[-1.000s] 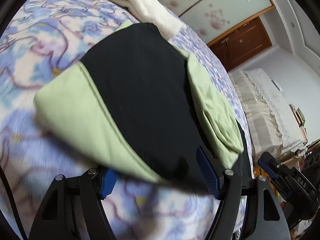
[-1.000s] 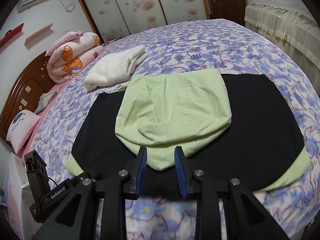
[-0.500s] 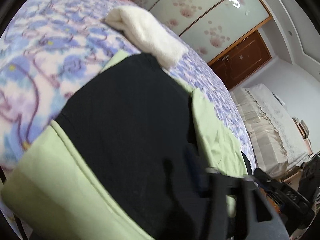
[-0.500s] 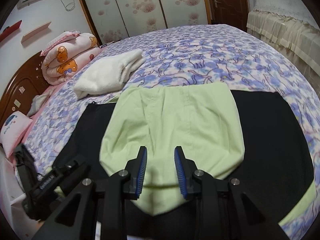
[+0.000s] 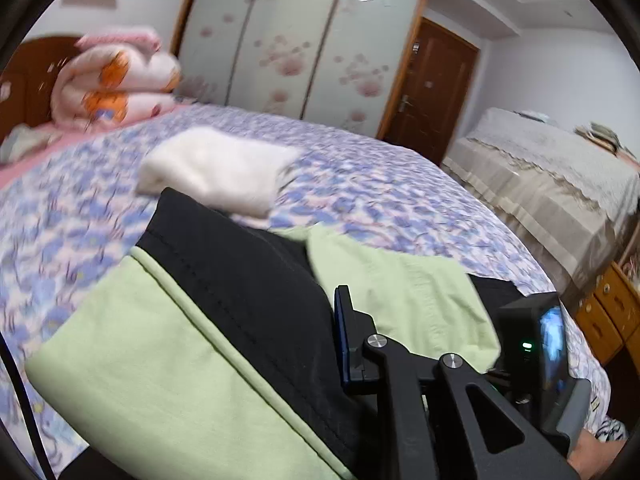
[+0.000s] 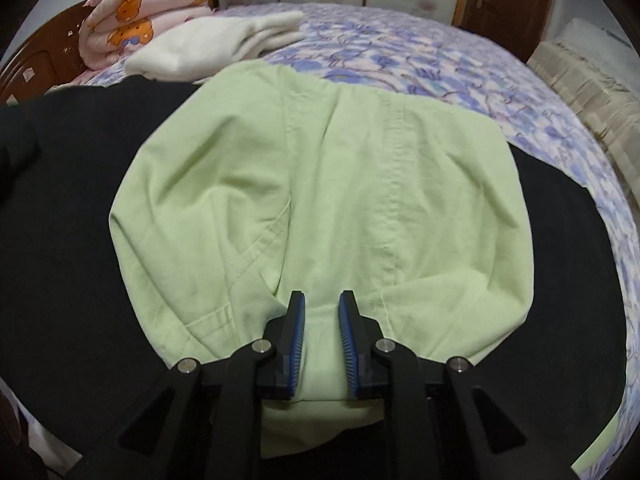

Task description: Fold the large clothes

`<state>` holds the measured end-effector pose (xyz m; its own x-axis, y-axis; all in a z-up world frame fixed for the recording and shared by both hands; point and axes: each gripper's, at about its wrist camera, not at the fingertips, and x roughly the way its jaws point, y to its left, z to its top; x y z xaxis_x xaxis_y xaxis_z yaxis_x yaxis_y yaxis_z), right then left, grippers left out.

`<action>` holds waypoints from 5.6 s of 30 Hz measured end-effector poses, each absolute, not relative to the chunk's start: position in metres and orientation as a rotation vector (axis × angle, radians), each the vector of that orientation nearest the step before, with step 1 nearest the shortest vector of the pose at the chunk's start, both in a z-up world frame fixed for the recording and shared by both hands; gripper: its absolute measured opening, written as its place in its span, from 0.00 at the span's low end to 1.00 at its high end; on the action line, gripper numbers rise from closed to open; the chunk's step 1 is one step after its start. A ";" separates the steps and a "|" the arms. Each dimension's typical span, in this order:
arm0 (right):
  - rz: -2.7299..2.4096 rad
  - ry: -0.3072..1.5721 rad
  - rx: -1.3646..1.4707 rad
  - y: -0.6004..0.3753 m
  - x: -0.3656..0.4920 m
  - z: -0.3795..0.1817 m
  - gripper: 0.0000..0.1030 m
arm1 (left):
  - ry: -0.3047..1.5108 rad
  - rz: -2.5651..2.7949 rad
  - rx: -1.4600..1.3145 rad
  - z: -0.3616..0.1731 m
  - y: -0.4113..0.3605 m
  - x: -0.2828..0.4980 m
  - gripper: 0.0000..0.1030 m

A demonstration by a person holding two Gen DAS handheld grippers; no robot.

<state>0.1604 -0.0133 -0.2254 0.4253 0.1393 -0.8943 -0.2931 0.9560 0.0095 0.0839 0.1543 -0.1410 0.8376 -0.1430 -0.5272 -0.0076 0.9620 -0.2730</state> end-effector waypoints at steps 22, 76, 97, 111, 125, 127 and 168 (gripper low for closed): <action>0.066 1.129 0.430 -0.313 0.108 -0.145 0.17 | 0.621 -0.461 0.228 -0.101 -0.138 0.096 0.09; 0.269 1.230 0.371 -0.287 0.121 -0.172 0.05 | 1.131 -0.345 -0.208 -0.181 -0.015 0.112 0.71; 0.125 1.114 0.553 -0.362 0.082 -0.176 0.06 | 1.034 -0.342 -0.030 -0.179 -0.051 0.089 0.71; 0.225 1.174 0.294 -0.302 0.127 -0.182 0.02 | 1.045 -0.356 -0.052 -0.175 -0.052 0.089 0.71; 0.132 1.129 0.333 -0.315 0.088 -0.191 0.05 | 1.025 -0.437 0.054 -0.173 -0.076 0.071 0.70; 0.147 1.110 0.336 -0.315 0.090 -0.177 0.06 | 1.044 -0.475 0.023 -0.164 -0.069 0.073 0.70; 0.135 1.023 0.212 -0.295 0.202 -0.151 0.16 | 0.968 -0.363 -0.184 -0.143 -0.030 0.205 0.40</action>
